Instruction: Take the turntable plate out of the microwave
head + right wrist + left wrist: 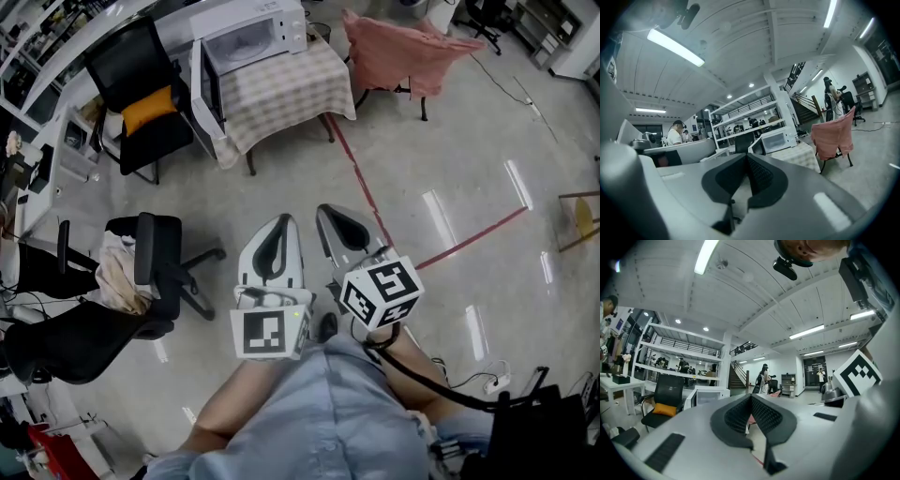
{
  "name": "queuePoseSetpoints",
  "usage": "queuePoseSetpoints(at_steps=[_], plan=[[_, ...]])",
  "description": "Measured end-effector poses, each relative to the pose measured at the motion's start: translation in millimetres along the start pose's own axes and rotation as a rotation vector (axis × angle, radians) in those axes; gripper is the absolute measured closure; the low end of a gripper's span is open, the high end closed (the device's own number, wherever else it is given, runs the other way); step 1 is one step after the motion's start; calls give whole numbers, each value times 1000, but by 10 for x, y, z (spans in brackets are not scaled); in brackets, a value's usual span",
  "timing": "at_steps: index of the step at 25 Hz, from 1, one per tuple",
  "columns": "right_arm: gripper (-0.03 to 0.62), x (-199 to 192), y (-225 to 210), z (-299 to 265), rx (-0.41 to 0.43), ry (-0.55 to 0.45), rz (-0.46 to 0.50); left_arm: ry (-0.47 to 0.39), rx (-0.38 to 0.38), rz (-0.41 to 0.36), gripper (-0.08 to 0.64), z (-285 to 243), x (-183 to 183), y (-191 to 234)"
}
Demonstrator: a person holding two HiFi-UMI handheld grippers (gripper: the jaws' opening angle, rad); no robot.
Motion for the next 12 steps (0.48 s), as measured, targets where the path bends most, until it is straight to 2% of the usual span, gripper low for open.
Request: queuePoseSetpoints(at_steps=[7, 12], plan=[[591, 138, -197, -544, -20, 15, -10, 25, -15, 19, 554, -478, -25, 388], [591, 338, -283, -1053, -22, 17, -1, 10, -16, 38, 554, -904, 104, 793]])
Point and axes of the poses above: the fingertips, and each gripper's own axes: z backward along the fingers, y to its left, x out of its top, the point moved 6 cm from there along z, backward along the fingers, and after that the axes turned 9 degrees about y, right-handed, at the moved point
